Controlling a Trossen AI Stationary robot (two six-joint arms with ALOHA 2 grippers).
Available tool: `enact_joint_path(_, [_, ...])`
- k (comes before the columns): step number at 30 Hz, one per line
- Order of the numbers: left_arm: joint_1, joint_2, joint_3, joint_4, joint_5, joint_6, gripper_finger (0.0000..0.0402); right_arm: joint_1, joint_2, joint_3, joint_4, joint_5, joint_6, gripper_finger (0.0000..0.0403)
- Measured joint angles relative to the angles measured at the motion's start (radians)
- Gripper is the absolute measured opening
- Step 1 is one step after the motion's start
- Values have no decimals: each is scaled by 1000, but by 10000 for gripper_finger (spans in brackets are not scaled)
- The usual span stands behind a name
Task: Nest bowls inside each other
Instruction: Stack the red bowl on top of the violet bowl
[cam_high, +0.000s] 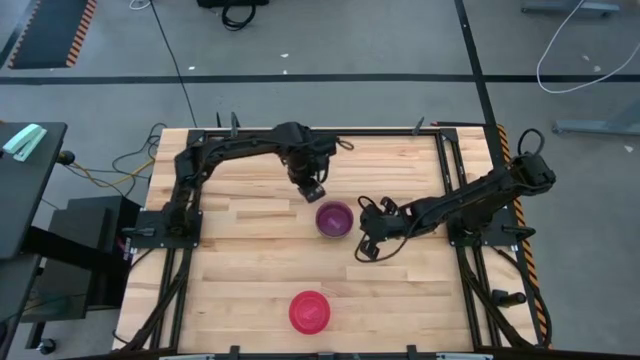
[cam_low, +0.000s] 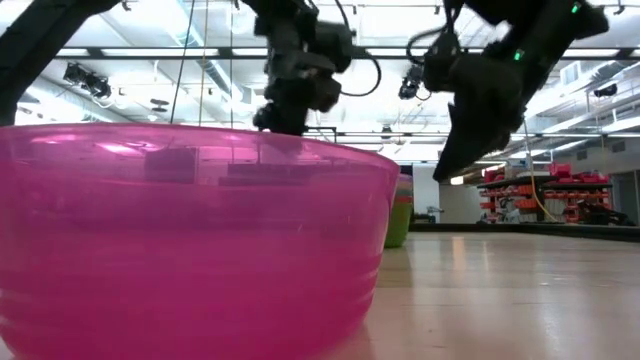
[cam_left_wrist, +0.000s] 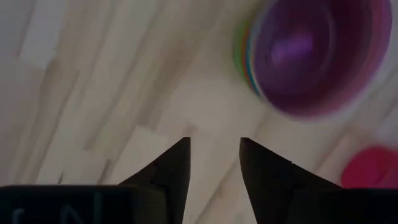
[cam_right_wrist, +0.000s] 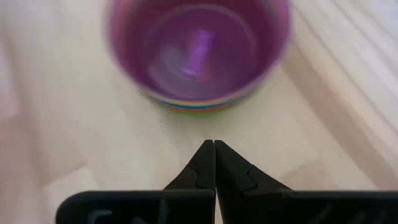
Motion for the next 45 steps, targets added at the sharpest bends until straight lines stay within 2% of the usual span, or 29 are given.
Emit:
enact_joint_path(4, [-91, -38, 0, -50, -62, 3, 151, 63, 0, 39, -1, -1, 13, 5])
enact_joint_path(12, [-357, -88, 0, -99, -226, -56, 147, 203, 0, 133, 3, 17, 21, 5])
enact_joint_path(20, [-629, -93, 0, -218, -468, -282, 137, 318, 0, 189, 2, 48, 21, 5])
enact_joint_path(28, [-841, -93, 0, -251, -573, -538, 144, 368, 0, 199, 3, 93, 50, 11])
enact_joint_path(37, [-1006, -93, 0, -215, -651, -720, 137, 369, 0, 199, 3, 78, 76, 16])
enact_joint_path(42, [-1038, -93, -8, -192, -681, -765, 125, 364, 0, 199, 3, 33, 76, 16])
enact_joint_path(45, [-1034, -92, -61, -185, -687, -785, 116, 359, 0, 199, 3, 23, 64, 16])
